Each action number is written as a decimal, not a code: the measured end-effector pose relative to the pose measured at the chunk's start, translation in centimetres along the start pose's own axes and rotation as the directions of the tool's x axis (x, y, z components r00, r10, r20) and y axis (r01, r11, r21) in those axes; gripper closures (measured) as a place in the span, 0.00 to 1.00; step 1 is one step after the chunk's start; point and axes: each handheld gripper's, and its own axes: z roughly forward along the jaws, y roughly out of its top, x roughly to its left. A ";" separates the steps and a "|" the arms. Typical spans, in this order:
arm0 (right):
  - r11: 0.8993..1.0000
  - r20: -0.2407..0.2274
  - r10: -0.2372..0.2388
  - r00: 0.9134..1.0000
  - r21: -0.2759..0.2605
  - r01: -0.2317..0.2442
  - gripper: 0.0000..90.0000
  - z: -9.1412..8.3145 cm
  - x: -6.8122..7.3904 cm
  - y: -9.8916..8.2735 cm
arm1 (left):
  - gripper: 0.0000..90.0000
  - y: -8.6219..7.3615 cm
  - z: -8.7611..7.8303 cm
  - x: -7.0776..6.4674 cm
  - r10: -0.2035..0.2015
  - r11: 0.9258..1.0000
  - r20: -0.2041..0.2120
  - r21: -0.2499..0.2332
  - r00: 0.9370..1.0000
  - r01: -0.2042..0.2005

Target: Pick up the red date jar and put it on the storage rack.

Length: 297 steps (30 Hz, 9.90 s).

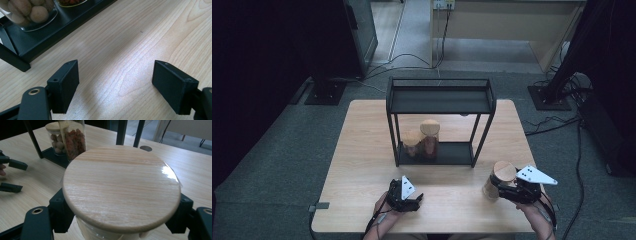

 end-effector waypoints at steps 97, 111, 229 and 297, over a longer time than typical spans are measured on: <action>0.998 -0.054 0.013 0.998 -0.054 -0.016 0.28 3.4 5.4 1.7 | 0.24 0.1 0.1 0.3 -0.015 1.000 0.013 0.004 1.000 0.015; 0.999 -0.071 -0.010 0.997 -0.048 0.006 0.28 4.8 6.6 2.8 | 0.24 0.1 0.1 0.4 -0.015 1.000 0.013 0.004 1.000 0.015; 1.000 0.088 0.010 0.996 0.008 -0.011 0.28 15.7 7.8 8.9 | 0.24 -0.1 -0.1 0.8 -0.023 1.000 0.035 0.006 0.999 0.023; 0.993 0.149 0.109 0.983 0.021 -0.113 0.22 15.8 8.6 7.1 | 0.24 -0.1 -0.1 0.7 -0.025 1.000 0.032 0.005 0.999 0.025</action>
